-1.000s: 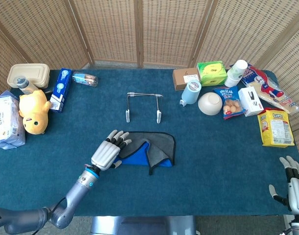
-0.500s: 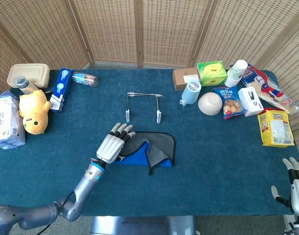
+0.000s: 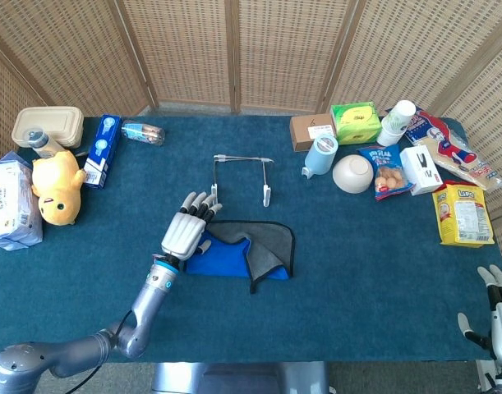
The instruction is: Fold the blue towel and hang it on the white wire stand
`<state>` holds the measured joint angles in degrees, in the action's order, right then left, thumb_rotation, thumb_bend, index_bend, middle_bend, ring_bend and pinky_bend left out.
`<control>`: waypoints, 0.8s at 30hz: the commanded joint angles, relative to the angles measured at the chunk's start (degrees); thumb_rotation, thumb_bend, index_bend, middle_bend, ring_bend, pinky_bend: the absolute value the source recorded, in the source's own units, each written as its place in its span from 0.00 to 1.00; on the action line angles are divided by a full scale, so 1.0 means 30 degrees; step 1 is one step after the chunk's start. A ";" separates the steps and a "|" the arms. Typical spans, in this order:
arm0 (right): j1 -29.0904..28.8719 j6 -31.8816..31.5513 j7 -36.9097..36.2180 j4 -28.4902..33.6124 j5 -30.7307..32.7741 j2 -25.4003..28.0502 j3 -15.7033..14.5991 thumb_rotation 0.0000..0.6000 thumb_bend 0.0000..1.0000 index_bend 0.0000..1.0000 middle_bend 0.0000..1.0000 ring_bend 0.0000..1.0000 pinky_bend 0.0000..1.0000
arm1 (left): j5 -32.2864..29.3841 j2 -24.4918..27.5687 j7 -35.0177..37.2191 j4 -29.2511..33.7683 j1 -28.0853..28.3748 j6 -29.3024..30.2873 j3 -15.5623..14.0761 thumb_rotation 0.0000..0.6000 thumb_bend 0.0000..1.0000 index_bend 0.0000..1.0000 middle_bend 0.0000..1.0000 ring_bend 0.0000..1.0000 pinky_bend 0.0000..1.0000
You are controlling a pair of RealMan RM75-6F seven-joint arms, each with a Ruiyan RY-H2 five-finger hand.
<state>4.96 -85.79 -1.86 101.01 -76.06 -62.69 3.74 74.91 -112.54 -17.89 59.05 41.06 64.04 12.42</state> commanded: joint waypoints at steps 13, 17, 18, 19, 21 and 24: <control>0.0024 -0.0107 0.0163 0.0195 -0.0098 0.0060 0.0007 1.00 0.33 0.06 0.04 0.00 0.00 | -0.0157 -0.0213 -0.0030 -0.0739 -0.0631 0.1610 0.0366 1.00 0.45 0.14 0.09 0.00 0.00; 0.0033 -0.0092 0.0191 0.0223 -0.0092 0.0054 -0.0014 1.00 0.33 0.06 0.04 0.00 0.00 | -0.0010 0.0124 0.0353 -0.0076 -0.0896 0.1715 0.0159 1.00 0.44 0.14 0.09 0.00 0.00; 0.0037 -0.0088 0.0201 0.0225 -0.0087 0.0041 -0.0020 1.00 0.33 0.06 0.04 0.00 0.00 | 0.0103 0.0261 0.0572 0.0214 -0.0964 0.1750 0.0072 1.00 0.44 0.14 0.08 0.00 0.00; 0.0037 -0.0086 0.0213 0.0227 -0.0087 0.0036 -0.0023 1.00 0.33 0.06 0.04 0.00 0.00 | 0.0212 0.0354 0.0786 0.0444 -0.1014 0.1795 0.0001 1.00 0.44 0.14 0.08 0.00 0.00; 0.0027 -0.0087 0.0243 0.0240 -0.0103 0.0027 -0.0019 1.00 0.32 0.06 0.04 0.00 0.00 | 0.0498 0.0630 0.1253 0.1031 -0.1123 0.1792 -0.0253 1.00 0.43 0.14 0.08 0.00 0.00; -0.0022 -0.0036 0.0309 0.0267 -0.0131 0.0023 -0.0012 1.00 0.33 0.06 0.04 0.00 0.00 | 0.0746 0.1145 0.1607 0.1984 -0.1178 0.1394 -0.0634 1.00 0.41 0.14 0.08 0.00 0.00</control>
<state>4.90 -85.90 -0.94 101.80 -76.45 -62.62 3.71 76.48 -110.10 -13.85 63.61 37.77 68.81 11.31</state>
